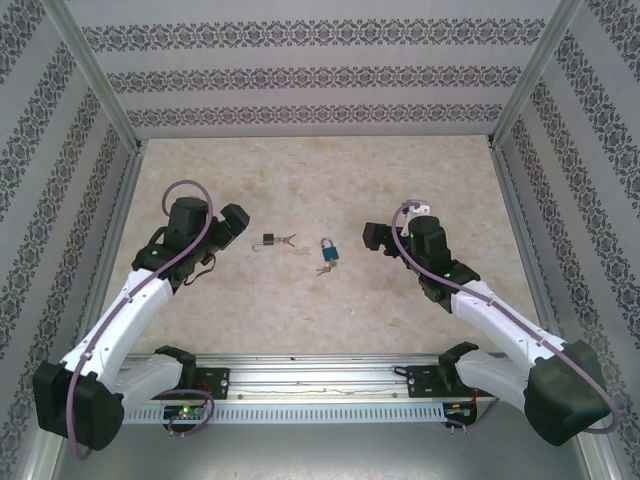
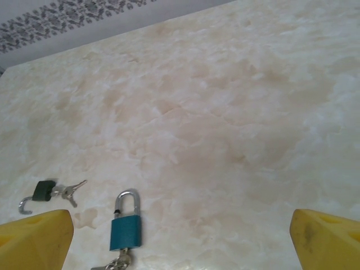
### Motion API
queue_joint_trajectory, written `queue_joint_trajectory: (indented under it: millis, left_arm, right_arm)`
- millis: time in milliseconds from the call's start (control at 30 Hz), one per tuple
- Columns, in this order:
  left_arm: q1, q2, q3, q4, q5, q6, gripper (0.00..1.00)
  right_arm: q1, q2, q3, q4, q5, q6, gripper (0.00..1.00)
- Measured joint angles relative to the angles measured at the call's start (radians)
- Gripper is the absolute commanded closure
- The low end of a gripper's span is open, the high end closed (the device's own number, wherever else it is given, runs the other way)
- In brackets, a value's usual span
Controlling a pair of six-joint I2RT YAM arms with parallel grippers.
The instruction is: Unlock with the key
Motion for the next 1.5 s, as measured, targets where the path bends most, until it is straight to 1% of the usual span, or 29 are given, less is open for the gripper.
queue_joint_trajectory:
  millis: [67,133,267,367,467,567,667,767,833,900,967,1033,1133,1233,1267,1367,1400,1433,1467,1500]
  left_arm:
    - [0.003,-0.027,0.0,-0.029,-0.09,0.032,0.0]
    - [0.003,-0.051,-0.005,-0.037,-0.187,0.074,0.0]
    - [0.003,-0.066,-0.062,0.004,-0.362,0.19,0.0]
    - [0.003,-0.051,-0.133,0.084,-0.465,0.298,0.0]
    - [0.008,0.004,-0.197,0.213,-0.558,0.424,0.0]
    - [0.016,0.094,-0.254,0.371,-0.621,0.525,0.0]
    - [0.046,0.204,-0.292,0.526,-0.645,0.612,0.0]
    - [0.087,0.29,-0.331,0.715,-0.641,0.687,0.0]
    - [0.113,0.337,-0.338,0.793,-0.634,0.725,0.0]
    - [0.131,0.382,-0.364,0.919,-0.618,0.761,0.0]
    - [0.141,0.431,-0.411,1.063,-0.599,0.793,0.01]
    - [0.149,0.467,-0.455,1.152,-0.576,0.814,0.0]
    - [0.167,0.473,-0.492,1.228,-0.509,0.835,0.0]
    - [0.183,0.473,-0.518,1.327,-0.445,0.853,0.0]
    - [0.185,0.473,-0.524,1.349,-0.425,0.857,0.0]
    - [0.204,0.478,-0.525,1.379,-0.343,0.862,0.01]
    - [0.213,0.491,-0.525,1.399,-0.322,0.863,0.01]
    - [0.221,0.526,-0.531,1.465,-0.301,0.867,0.01]
    - [0.227,0.552,-0.534,1.487,-0.284,0.868,0.01]
    - [0.232,0.556,-0.537,1.472,-0.271,0.867,0.01]
  right_arm:
    - [-0.017,-0.011,0.0,-0.007,0.023,-0.006,0.02]
    - [-0.031,-0.023,0.0,-0.01,0.076,-0.021,0.02]
    - [-0.043,-0.043,-0.002,0.013,0.231,-0.079,0.02]
    - [-0.073,-0.053,-0.014,0.066,0.357,-0.14,0.02]
    - [-0.118,-0.014,-0.027,0.145,0.48,-0.211,0.02]
    - [-0.168,0.074,-0.047,0.234,0.536,-0.263,0.02]
    - [-0.201,0.185,-0.087,0.351,0.557,-0.307,0.02]
    - [-0.204,0.286,-0.124,0.461,0.577,-0.368,0.02]
    - [-0.204,0.329,-0.163,0.566,0.577,-0.399,0.02]
    - [-0.211,0.356,-0.2,0.654,0.569,-0.418,0.02]
    - [-0.229,0.39,-0.232,0.753,0.549,-0.431,0.02]
    - [-0.24,0.416,-0.247,0.807,0.51,-0.45,0.02]
    - [-0.259,0.422,-0.248,0.848,0.425,-0.465,0.02]
    - [-0.326,0.435,-0.25,0.899,0.286,-0.458,0.02]
    - [-0.344,0.46,-0.249,0.937,0.262,-0.453,0.02]
    - [-0.37,0.48,-0.239,0.896,0.209,-0.444,0.02]
    - [-0.372,0.486,-0.239,0.914,0.2,-0.441,0.02]
    - [-0.372,0.489,-0.235,0.918,0.191,-0.437,0.02]
    - [-0.372,0.489,-0.235,0.916,0.187,-0.434,0.02]
    - [-0.372,0.489,-0.235,0.915,0.182,-0.433,0.02]
